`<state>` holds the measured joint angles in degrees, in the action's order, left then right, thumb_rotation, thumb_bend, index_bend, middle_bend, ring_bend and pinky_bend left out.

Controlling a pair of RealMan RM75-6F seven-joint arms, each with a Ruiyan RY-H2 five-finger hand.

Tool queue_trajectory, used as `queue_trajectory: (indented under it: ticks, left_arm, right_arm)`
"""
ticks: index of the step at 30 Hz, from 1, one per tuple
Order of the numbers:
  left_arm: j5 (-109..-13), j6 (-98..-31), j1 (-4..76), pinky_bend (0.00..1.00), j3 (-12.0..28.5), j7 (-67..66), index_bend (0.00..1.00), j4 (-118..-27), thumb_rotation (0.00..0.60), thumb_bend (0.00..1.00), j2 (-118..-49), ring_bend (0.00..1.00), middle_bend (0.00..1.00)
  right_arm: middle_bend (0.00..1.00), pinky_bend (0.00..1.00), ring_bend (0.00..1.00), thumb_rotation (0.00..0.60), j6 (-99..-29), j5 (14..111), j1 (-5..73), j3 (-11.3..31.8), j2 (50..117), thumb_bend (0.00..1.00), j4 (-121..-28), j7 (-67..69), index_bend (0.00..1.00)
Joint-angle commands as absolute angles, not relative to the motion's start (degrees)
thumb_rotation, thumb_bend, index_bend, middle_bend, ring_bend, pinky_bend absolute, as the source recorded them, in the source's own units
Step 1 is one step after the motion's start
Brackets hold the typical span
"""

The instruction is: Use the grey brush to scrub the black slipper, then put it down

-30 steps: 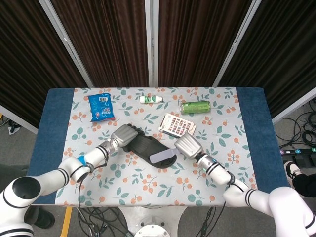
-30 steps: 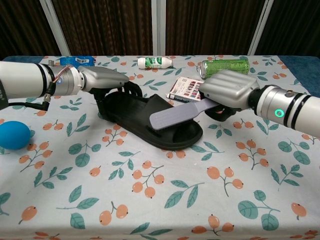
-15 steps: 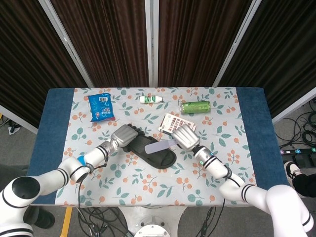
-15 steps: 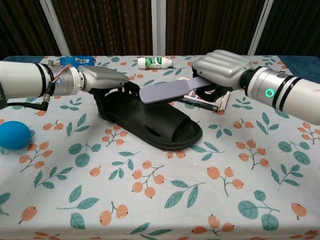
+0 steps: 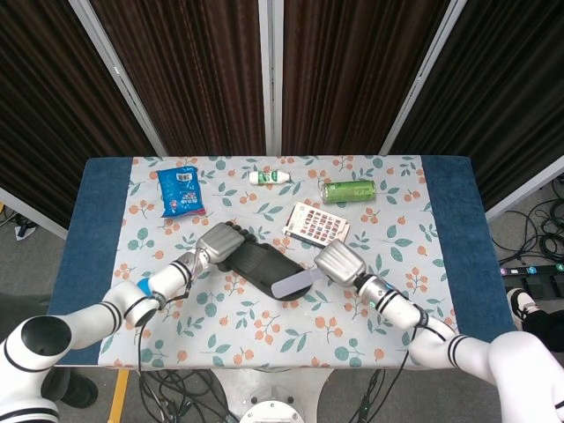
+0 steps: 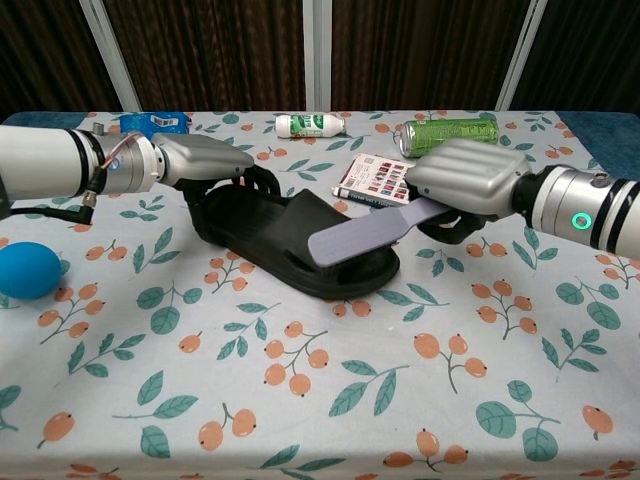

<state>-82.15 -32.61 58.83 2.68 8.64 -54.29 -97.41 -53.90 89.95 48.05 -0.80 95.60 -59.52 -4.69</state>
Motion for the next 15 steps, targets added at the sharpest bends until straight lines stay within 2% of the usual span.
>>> queue_trajectory:
  ticks: [1,3,7,11,15]
  left_arm:
    - [-82.1,-32.6,59.0,0.24,2.7,8.5,0.4,-54.4,0.6,0.28,-97.4,0.25,0.42]
    - [-82.0,-32.5,59.0,0.24,2.7,8.3,0.4,-54.5,0.6,0.28,-97.3,0.25,0.42]
    - [-81.8,-32.4,58.9,0.24,2.7,8.0,0.4,-54.6,0.6,0.28,-97.3,0.25,0.42]
    - [-81.5,-32.6,58.7,0.24,2.7,7.7,0.4,-54.8,0.6,0.28,-97.2,0.25,0.42]
    - [-81.5,-32.7,58.5,0.24,2.7,7.5,0.4,-54.7,0.6,0.28,-97.2,0.25,0.42]
  right_arm:
    - [1.0,1.0,1.0,0.6,-54.4,88.5,48.7,2.3,96.9,0.43,-58.1,-4.3,1.0]
    - [1.0,1.0,1.0,0.6,-53.1,87.0,49.9,4.2,99.1,0.43,-55.9,-5.2,1.0]
    - [1.0,1.0,1.0,0.6,-50.1,86.1,52.0,5.1,102.8,0.43,-51.8,-7.4,1.0]
    - [1.0,1.0,1.0,0.6,-48.3,86.8,52.3,3.4,104.6,0.43,-49.8,-8.7,1.0]
    - [1.0,1.0,1.0,0.6,-48.3,88.5,50.7,0.3,101.6,0.43,-52.9,-7.8,1.0]
